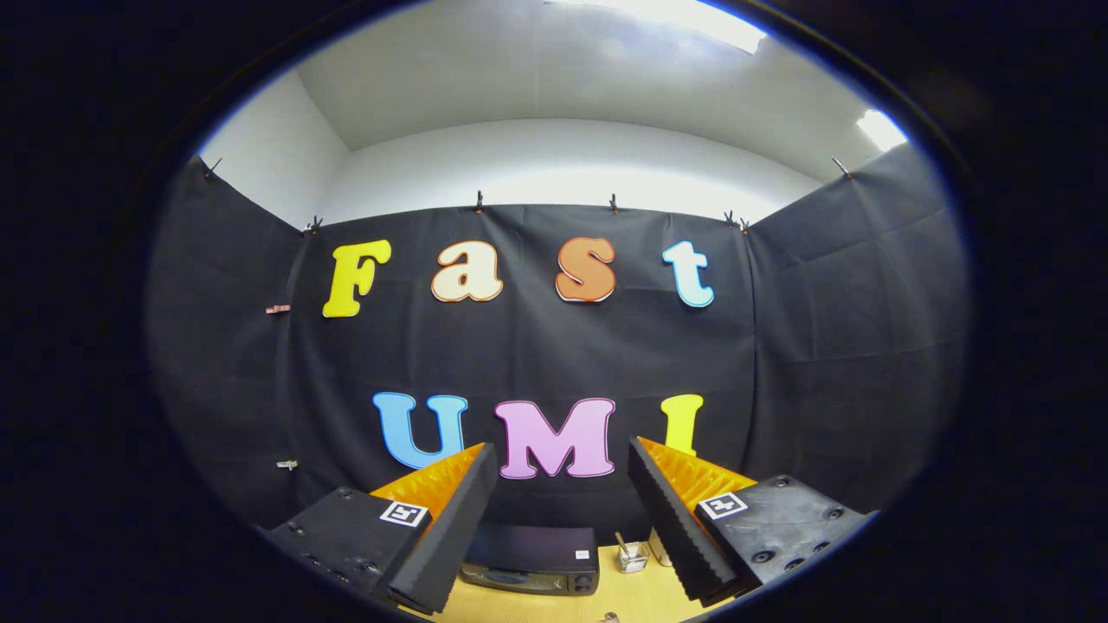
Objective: Open the toaster oven, put the food inside, and close the toaster oven door.
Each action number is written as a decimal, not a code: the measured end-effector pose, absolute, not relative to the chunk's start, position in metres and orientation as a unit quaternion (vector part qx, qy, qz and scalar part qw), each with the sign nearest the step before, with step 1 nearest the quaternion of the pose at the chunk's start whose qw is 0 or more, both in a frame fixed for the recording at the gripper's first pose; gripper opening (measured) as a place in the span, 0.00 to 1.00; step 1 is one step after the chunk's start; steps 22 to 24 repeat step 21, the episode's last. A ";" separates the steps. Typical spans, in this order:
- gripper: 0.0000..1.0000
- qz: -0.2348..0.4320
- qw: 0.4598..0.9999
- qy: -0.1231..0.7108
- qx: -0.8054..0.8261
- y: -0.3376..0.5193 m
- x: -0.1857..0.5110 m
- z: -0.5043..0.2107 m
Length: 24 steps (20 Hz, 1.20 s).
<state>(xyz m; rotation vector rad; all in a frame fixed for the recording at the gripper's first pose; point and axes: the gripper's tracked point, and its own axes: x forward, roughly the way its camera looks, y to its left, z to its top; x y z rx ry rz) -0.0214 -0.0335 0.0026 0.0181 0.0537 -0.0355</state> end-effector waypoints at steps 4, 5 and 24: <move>0.97 -0.026 0.999 0.028 0.016 -0.041 -0.031 0.006; 0.97 -0.028 0.999 0.029 0.016 -0.042 -0.030 0.006; 0.97 -0.033 0.999 0.041 -0.003 -0.044 -0.030 0.003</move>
